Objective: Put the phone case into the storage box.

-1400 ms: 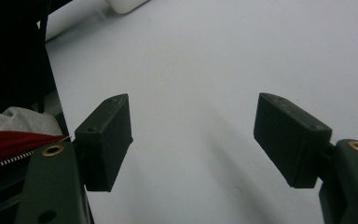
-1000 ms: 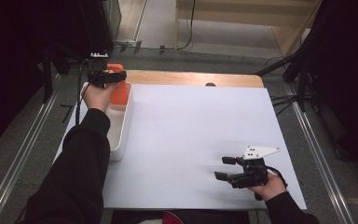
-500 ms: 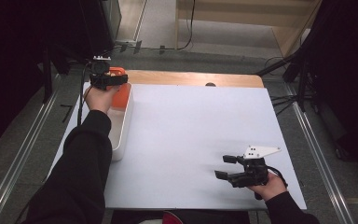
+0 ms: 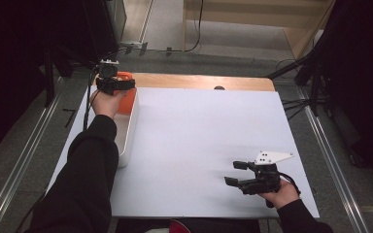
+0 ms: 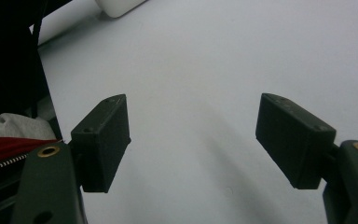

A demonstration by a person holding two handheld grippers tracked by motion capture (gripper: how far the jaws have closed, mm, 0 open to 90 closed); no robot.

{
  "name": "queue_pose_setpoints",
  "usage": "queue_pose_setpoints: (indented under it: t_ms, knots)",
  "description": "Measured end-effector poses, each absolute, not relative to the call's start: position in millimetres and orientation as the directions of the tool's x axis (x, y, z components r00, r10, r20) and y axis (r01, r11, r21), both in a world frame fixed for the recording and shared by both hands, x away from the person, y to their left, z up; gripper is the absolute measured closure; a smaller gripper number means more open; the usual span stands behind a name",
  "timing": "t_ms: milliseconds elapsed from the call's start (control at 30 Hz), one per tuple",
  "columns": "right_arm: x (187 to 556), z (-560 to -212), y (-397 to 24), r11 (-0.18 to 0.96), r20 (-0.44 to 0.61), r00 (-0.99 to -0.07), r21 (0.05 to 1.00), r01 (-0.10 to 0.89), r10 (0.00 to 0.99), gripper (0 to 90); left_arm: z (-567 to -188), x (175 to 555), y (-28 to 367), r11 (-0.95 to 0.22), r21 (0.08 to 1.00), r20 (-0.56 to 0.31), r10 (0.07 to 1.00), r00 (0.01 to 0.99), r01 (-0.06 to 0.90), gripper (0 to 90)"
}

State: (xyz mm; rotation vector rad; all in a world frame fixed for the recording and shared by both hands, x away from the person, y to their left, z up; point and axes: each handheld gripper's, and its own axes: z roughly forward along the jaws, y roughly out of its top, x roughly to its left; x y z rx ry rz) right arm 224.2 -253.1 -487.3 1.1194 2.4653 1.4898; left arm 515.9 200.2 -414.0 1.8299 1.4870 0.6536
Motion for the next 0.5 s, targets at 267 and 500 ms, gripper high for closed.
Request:
queue_pose_setpoints:
  t_ms: [267, 500]
  knots:
    - [224.4, -487.1, -252.9, 0.272, 0.311, -0.732, 0.783, 0.559, 0.606, 24.9, -414.6, 516.5, 199.8, -0.122, 0.767, -0.031, 0.974, 0.226, 0.63, 15.6]
    - [224.7, -486.9, -253.9, 0.27, 0.306, -0.73, 0.786, 0.556, 0.612, 24.7, -415.7, 516.4, 198.3, -0.143, 0.766, -0.011, 0.972, 0.235, 0.627, 15.3]
